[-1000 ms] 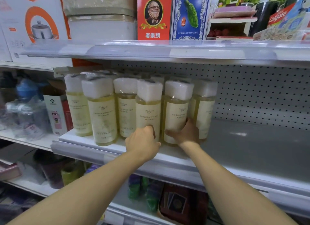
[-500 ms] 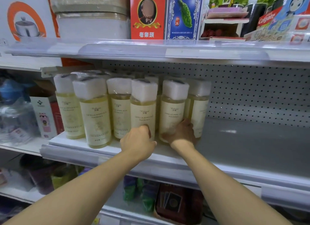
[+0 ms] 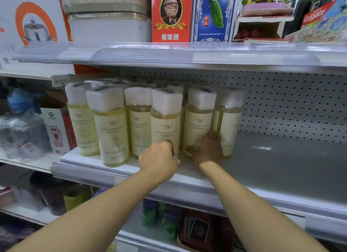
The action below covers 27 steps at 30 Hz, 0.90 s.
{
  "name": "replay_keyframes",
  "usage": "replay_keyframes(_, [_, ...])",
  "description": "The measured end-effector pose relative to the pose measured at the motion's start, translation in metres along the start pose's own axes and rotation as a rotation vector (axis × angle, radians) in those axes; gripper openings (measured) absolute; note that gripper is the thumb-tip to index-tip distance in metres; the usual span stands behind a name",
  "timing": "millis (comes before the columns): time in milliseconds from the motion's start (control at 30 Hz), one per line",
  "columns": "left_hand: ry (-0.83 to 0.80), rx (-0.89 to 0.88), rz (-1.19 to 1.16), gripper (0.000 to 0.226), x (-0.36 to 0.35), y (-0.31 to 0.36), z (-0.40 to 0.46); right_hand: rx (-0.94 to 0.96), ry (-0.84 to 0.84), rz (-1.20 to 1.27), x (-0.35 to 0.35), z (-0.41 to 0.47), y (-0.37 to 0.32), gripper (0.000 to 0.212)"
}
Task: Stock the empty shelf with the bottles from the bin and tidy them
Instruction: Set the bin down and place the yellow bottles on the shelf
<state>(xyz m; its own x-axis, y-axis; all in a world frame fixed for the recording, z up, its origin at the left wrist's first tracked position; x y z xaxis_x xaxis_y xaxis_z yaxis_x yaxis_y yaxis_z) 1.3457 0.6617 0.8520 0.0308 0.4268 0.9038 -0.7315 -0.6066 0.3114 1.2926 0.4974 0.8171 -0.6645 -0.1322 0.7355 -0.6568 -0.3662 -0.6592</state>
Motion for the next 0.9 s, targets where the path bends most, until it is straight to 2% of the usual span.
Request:
replay_keyframes(133, [-0.003,0.001,0.001,0.024,-0.001,0.001,-0.003,0.015,0.067,0.014,0.017,-0.006,0.018,0.069])
replay_keyframes(267, [-0.012,0.028,-0.01,0.024,-0.005,0.003,-0.007,-0.018,0.173,0.147,0.05,0.001,0.045,0.048])
replay_keyframes(400, [-0.023,0.063,-0.013,0.021,-0.009,0.009,-0.01,-0.038,0.157,0.21,0.064,0.025,0.064,0.067])
replay_keyframes(533, [-0.023,0.089,-0.004,0.02,-0.01,0.018,-0.009,-0.003,-0.093,0.426,0.055,0.046,0.063,0.093])
replay_keyframes(600, [-0.015,0.106,0.005,0.021,-0.011,0.022,-0.009,0.003,-0.224,0.502,0.047,0.053,0.06,0.099])
replay_keyframes(700, [-0.007,0.13,0.012,0.023,-0.012,0.027,-0.01,0.02,-0.282,0.516,0.043,0.059,0.059,0.096])
replay_keyframes(800, [-0.008,0.147,0.025,0.025,-0.013,0.032,-0.013,0.032,-0.211,0.459,0.05,0.06,0.063,0.084])
replay_keyframes(900, [-0.015,0.165,0.048,0.024,-0.014,0.035,-0.021,0.041,-0.154,0.41,0.056,0.048,0.067,0.085])
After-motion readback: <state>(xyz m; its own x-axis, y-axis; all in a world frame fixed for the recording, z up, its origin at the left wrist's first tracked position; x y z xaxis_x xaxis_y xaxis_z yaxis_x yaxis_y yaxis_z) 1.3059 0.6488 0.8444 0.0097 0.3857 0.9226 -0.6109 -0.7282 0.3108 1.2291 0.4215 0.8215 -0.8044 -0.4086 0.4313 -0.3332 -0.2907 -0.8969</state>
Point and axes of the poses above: each hand's wrist, its own z-axis towards the middle knuckle, its own x-axis out of the back of the hand, y = z × x, the point moved 7 cm from there along z, towards the middle knuckle, and after that the axes turned 6 degrees about -x, right-handed, at the moved point
